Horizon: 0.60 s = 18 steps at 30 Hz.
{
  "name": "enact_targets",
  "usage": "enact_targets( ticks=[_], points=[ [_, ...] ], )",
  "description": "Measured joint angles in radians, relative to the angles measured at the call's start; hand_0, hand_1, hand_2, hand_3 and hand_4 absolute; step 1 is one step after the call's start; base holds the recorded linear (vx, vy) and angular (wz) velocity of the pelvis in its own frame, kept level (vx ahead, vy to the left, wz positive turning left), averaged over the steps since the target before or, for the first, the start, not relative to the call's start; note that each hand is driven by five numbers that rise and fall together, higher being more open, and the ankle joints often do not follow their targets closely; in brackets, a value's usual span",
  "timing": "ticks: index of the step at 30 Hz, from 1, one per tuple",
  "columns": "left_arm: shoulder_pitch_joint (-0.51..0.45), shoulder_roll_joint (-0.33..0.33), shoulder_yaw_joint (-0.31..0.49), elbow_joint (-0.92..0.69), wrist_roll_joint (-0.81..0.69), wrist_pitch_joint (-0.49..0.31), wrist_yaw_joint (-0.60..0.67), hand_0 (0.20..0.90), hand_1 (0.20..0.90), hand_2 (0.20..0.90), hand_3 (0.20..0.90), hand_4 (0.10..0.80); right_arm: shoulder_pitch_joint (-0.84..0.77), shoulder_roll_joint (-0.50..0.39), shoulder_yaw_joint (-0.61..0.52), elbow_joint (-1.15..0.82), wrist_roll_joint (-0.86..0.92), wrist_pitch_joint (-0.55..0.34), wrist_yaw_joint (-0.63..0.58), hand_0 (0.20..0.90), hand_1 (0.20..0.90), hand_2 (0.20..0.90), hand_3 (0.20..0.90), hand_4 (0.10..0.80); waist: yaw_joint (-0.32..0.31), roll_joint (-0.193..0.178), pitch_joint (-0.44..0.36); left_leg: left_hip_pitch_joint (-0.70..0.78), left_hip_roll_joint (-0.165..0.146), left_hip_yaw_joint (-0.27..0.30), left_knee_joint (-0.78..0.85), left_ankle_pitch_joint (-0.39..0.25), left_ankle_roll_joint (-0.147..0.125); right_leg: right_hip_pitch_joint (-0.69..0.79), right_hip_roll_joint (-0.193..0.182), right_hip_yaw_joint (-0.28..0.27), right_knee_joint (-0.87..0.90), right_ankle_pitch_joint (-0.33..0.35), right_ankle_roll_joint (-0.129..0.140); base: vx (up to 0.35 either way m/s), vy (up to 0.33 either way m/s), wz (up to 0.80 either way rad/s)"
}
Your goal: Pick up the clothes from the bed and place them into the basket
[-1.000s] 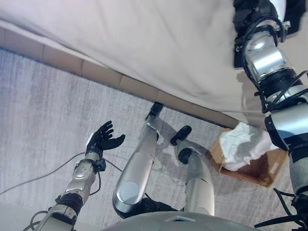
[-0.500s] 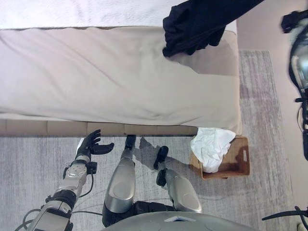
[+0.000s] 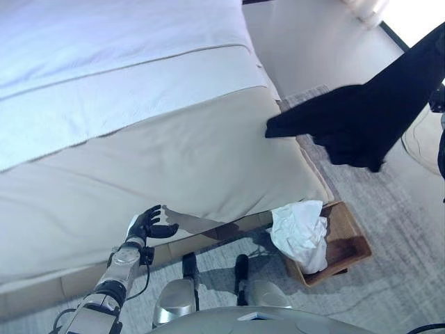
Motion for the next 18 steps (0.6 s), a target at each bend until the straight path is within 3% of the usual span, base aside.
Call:
enact_targets(
  ticks=[5, 10, 14, 18],
  points=[
    [0.03, -0.01, -0.009, 0.007, 0.0, 0.012, 0.0, 0.9, 0.9, 0.9, 0.9, 0.8, 0.071, 0.027, 0.0, 0.055, -0.004, -0.014, -0.003, 0.3, 0.3, 0.3, 0.2, 0.1, -0.047, 0.055, -0.022, -0.015, 0.02, 0.028, 0.0, -0.011, 0.008, -0.032, 0.016, 0.03, 0.0, 0.002, -0.003, -0.123, -0.04, -0.18],
    [0.015, -0.028, -0.073, 0.007, -0.003, 0.008, 0.001, 0.9, 0.9, 0.9, 0.9, 0.8, 0.071, 0.053, 0.017, 0.181, -0.025, -0.03, -0.001, 0.3, 0.3, 0.3, 0.2, 0.1, -0.054, 0.112, -0.008, -0.089, 0.029, 0.07, 0.0, -0.01, 0.006, -0.135, 0.025, 0.071, 0.009, 0.032, -0.005, -0.179, 0.005, -0.26],
    [-0.054, -0.044, -0.156, -0.009, -0.023, -0.035, 0.004, 0.9, 0.9, 0.9, 0.9, 0.8, -0.011, 0.053, 0.055, 0.323, -0.038, -0.051, -0.018, 0.3, 0.3, 0.3, 0.2, 0.1, -0.071, 0.188, 0.084, -0.184, 0.021, 0.096, 0.028, -0.003, 0.003, -0.268, 0.011, 0.095, 0.091, 0.028, -0.002, -0.199, 0.009, -0.18],
    [-0.154, -0.045, -0.164, -0.066, -0.07, -0.065, 0.01, 0.9, 0.9, 0.9, 0.9, 0.8, -0.075, 0.057, 0.096, 0.386, -0.037, -0.053, -0.032, 0.3, 0.3, 0.3, 0.2, 0.1, -0.082, 0.237, 0.227, -0.285, 0.005, 0.111, 0.088, 0.004, 0.007, -0.414, -0.003, 0.116, 0.229, 0.008, 0.011, -0.136, -0.046, -0.12]
  ],
)
